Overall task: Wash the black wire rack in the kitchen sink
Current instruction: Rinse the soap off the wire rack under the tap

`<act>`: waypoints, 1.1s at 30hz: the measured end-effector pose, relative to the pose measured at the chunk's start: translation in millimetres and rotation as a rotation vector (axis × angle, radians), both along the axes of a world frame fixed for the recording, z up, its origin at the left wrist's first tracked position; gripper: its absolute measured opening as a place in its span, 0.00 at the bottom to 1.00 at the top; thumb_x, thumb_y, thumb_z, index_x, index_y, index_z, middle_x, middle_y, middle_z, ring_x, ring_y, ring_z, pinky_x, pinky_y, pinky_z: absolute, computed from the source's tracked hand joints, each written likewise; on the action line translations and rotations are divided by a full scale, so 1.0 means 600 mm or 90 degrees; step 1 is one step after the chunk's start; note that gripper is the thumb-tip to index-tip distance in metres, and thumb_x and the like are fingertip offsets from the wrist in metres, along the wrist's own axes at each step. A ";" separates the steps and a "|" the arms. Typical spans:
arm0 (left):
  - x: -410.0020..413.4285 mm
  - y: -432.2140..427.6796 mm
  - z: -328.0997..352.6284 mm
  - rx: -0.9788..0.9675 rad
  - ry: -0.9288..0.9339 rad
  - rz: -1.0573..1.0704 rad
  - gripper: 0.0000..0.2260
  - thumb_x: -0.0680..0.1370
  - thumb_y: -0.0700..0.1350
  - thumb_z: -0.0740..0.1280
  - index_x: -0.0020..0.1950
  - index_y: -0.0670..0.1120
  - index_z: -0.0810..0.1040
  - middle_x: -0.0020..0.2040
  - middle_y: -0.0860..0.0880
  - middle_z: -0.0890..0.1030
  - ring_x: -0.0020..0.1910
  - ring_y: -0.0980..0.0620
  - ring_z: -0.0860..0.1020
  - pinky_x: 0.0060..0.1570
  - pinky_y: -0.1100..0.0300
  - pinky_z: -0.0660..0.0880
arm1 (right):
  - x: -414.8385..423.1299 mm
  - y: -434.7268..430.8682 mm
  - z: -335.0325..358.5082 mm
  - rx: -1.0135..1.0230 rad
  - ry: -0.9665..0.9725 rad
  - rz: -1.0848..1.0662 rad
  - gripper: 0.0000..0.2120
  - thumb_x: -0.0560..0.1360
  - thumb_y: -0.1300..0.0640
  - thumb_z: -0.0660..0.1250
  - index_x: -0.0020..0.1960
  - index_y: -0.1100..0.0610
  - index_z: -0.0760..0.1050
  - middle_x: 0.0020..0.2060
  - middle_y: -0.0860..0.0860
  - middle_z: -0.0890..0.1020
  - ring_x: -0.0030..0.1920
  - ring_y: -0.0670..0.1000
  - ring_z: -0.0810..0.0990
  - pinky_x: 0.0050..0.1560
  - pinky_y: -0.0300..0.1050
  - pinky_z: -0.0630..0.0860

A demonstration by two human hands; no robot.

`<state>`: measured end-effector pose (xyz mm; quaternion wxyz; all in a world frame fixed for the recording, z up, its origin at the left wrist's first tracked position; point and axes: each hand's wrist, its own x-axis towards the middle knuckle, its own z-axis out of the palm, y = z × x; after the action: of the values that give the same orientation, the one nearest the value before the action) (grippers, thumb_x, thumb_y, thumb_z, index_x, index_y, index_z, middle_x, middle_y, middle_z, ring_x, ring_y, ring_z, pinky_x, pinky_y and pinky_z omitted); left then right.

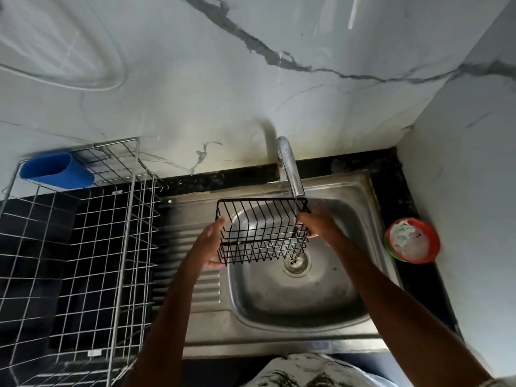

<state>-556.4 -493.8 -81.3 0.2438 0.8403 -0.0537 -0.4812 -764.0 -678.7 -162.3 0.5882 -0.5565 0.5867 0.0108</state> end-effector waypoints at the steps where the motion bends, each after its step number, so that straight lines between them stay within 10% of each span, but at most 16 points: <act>1: -0.003 0.003 -0.004 -0.004 -0.019 -0.008 0.31 0.82 0.69 0.54 0.76 0.50 0.69 0.72 0.34 0.71 0.62 0.34 0.77 0.46 0.47 0.80 | 0.003 0.003 0.010 -0.045 0.026 0.009 0.08 0.75 0.59 0.69 0.51 0.63 0.79 0.40 0.56 0.81 0.39 0.53 0.80 0.43 0.47 0.81; 5: -0.052 0.008 -0.006 -0.124 -0.376 -0.020 0.16 0.85 0.51 0.61 0.57 0.39 0.79 0.50 0.39 0.83 0.48 0.43 0.80 0.44 0.56 0.76 | 0.013 0.010 0.050 -0.169 0.089 0.050 0.03 0.74 0.61 0.69 0.43 0.61 0.78 0.30 0.49 0.75 0.29 0.46 0.73 0.26 0.31 0.68; 10: -0.121 -0.040 0.002 -0.049 -0.499 -0.159 0.25 0.78 0.54 0.68 0.71 0.44 0.71 0.73 0.36 0.68 0.72 0.36 0.65 0.66 0.41 0.70 | 0.014 0.012 0.093 -0.211 0.119 0.049 0.12 0.75 0.59 0.70 0.34 0.56 0.72 0.26 0.47 0.73 0.26 0.42 0.71 0.19 0.30 0.63; 14: -0.155 -0.072 0.020 -0.074 -0.607 -0.260 0.29 0.77 0.56 0.68 0.74 0.45 0.69 0.74 0.37 0.66 0.72 0.36 0.65 0.67 0.38 0.70 | -0.003 0.005 0.118 -0.231 0.147 0.053 0.09 0.74 0.58 0.71 0.42 0.57 0.70 0.30 0.47 0.71 0.30 0.43 0.70 0.26 0.34 0.63; 29: -0.151 -0.145 -0.032 -0.002 0.013 -0.152 0.41 0.79 0.70 0.60 0.84 0.51 0.51 0.84 0.38 0.47 0.82 0.36 0.44 0.76 0.33 0.50 | 0.018 0.030 0.124 -0.344 0.268 0.252 0.26 0.73 0.51 0.72 0.68 0.60 0.70 0.62 0.57 0.77 0.62 0.57 0.77 0.60 0.48 0.76; 33: -0.149 -0.143 -0.050 0.001 0.033 -0.116 0.52 0.66 0.76 0.67 0.83 0.55 0.54 0.83 0.38 0.52 0.81 0.34 0.54 0.74 0.32 0.61 | 0.020 0.036 0.115 -0.363 0.280 0.288 0.30 0.75 0.48 0.71 0.71 0.59 0.66 0.65 0.58 0.75 0.65 0.58 0.75 0.64 0.50 0.75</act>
<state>-645.8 -579.8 -111.1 0.1995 0.8193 -0.1235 -0.5232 -752.0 -657.3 -93.5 0.2543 -0.7961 0.5409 0.0950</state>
